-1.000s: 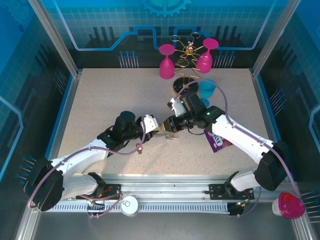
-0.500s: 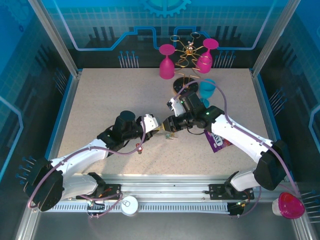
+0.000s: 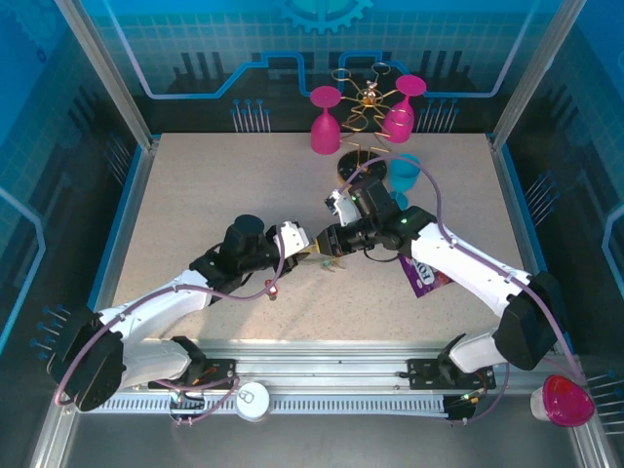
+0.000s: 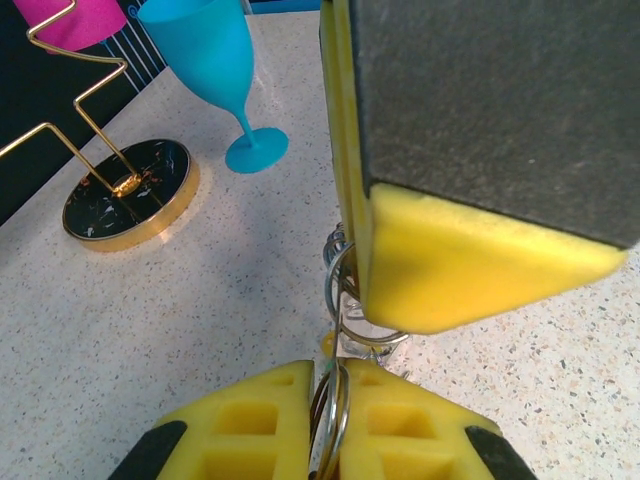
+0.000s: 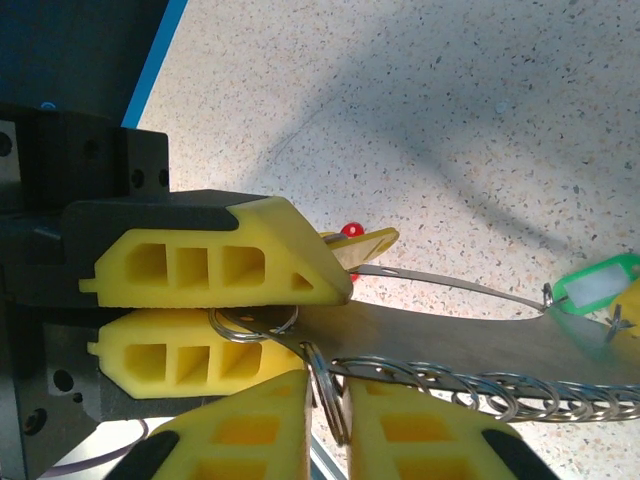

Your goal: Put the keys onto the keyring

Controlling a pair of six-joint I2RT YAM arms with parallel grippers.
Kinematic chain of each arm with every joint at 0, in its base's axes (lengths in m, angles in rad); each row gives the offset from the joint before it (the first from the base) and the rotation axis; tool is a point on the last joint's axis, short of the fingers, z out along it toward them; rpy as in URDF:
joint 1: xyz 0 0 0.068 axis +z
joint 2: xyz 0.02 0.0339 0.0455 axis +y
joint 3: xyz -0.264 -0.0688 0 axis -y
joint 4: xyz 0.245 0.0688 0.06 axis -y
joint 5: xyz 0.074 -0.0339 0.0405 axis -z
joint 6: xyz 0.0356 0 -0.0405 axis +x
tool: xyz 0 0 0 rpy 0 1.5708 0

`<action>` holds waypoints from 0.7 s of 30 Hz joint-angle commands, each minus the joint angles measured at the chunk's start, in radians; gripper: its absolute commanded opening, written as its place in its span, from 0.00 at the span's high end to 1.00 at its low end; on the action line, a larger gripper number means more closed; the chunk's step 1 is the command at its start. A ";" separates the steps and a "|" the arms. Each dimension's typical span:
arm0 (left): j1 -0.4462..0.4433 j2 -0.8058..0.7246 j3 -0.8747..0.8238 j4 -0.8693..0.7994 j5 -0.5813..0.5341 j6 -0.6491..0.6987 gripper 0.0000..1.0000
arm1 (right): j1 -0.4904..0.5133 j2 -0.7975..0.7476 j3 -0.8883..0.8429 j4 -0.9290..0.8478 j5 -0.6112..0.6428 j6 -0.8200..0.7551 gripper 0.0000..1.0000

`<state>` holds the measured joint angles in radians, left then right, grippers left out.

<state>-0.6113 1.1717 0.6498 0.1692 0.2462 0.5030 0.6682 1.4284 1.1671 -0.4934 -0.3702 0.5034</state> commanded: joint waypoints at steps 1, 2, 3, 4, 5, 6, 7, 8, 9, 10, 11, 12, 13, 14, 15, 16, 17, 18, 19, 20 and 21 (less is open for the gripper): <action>-0.009 -0.002 0.048 0.060 0.058 0.005 1.00 | 0.008 0.021 0.008 0.045 0.013 0.020 0.90; -0.008 -0.002 0.048 0.060 0.058 0.005 1.00 | 0.008 0.020 0.005 0.049 0.014 0.024 0.93; -0.010 -0.001 0.046 0.058 0.057 0.005 1.00 | 0.007 0.019 0.002 0.058 0.015 0.030 0.95; -0.009 0.001 0.045 0.053 0.055 0.009 1.00 | 0.006 0.016 -0.002 0.066 0.014 0.035 0.98; -0.009 0.003 0.043 0.048 0.054 0.012 1.00 | 0.006 0.014 -0.006 0.072 0.016 0.038 1.00; -0.009 0.006 0.042 0.041 0.052 0.017 1.00 | 0.006 0.011 -0.010 0.076 0.020 0.038 1.00; -0.012 0.012 0.042 0.028 0.046 0.029 1.00 | 0.007 0.010 -0.014 0.076 0.024 0.036 1.00; -0.017 0.017 0.040 0.014 0.037 0.044 1.00 | 0.007 0.010 -0.016 0.073 0.029 0.030 1.00; -0.025 0.025 0.039 -0.003 0.025 0.062 1.00 | 0.007 0.013 -0.018 0.065 0.033 0.016 1.00; -0.032 0.033 0.037 -0.016 0.019 0.076 1.00 | 0.007 0.017 -0.018 0.057 0.038 -0.003 1.00; -0.037 0.039 0.037 -0.025 0.020 0.082 1.00 | 0.007 0.024 -0.016 0.047 0.042 -0.020 1.00; -0.039 0.044 0.037 -0.032 0.023 0.082 1.00 | 0.007 0.032 -0.009 0.030 0.042 -0.046 1.00; -0.040 0.048 0.036 -0.037 0.032 0.079 0.93 | 0.007 0.041 0.000 0.011 0.045 -0.077 1.00; -0.041 0.048 0.036 -0.041 0.037 0.076 0.83 | 0.007 0.047 0.008 -0.009 0.048 -0.105 1.00; -0.040 0.046 0.035 -0.045 0.043 0.070 0.73 | 0.008 0.050 0.016 -0.032 0.057 -0.141 1.00; -0.039 0.040 0.033 -0.050 0.049 0.069 0.68 | 0.008 0.053 0.024 -0.053 0.071 -0.180 1.00; -0.039 0.033 0.031 -0.056 0.055 0.069 0.62 | 0.008 0.055 0.031 -0.075 0.088 -0.211 1.00; -0.036 0.022 0.030 -0.063 0.064 0.070 0.59 | 0.007 0.058 0.039 -0.096 0.110 -0.246 1.00; -0.031 0.011 0.030 -0.078 0.079 0.068 0.56 | 0.005 0.060 0.045 -0.111 0.122 -0.282 1.00; -0.023 -0.002 0.031 -0.091 0.093 0.066 0.55 | 0.005 0.060 0.051 -0.122 0.133 -0.313 1.00; -0.008 -0.016 0.031 -0.108 0.112 0.059 0.54 | 0.005 0.060 0.058 -0.133 0.149 -0.349 1.00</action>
<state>-0.6392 1.2037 0.6540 0.1070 0.2836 0.5564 0.6685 1.4811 1.1828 -0.5598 -0.2852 0.2989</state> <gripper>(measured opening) 0.451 0.061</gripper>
